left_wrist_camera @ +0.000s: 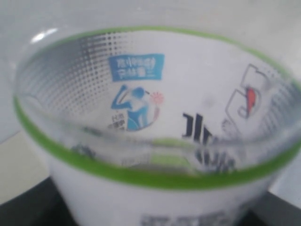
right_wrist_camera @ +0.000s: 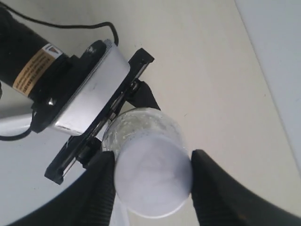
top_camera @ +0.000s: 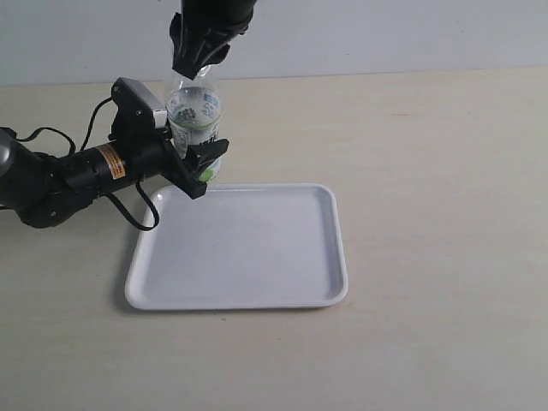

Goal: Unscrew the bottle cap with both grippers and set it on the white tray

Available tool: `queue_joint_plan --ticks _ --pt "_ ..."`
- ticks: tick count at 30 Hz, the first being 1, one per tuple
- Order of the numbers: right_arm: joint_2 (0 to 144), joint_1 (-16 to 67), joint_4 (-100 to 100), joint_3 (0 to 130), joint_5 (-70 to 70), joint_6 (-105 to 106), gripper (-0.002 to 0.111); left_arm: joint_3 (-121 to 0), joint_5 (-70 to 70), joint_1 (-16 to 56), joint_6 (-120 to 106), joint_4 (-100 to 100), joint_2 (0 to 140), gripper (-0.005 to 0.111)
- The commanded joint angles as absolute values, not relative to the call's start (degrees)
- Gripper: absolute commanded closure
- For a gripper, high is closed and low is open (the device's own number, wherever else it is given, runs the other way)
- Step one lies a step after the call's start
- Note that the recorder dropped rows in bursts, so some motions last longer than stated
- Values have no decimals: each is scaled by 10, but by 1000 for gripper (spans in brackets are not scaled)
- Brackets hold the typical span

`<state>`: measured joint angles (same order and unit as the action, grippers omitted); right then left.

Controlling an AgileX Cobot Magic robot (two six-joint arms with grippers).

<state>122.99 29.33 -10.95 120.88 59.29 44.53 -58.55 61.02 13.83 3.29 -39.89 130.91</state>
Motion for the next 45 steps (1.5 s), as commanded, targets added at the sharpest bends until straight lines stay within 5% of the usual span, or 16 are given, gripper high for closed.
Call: queue_joint_plan --ticks 1,24,34,45 --pt "1228 293 -105 1209 615 539 108 -587 611 138 42 -399 1305 107" --pt "1226 293 -166 1209 650 1113 108 -587 610 137 64 -398 1305 107" --pt "1170 293 -265 1209 700 983 108 -587 614 137 93 -357 1305 107" --pt "1065 293 -137 1209 700 568 108 -587 618 137 137 -345 1305 107"
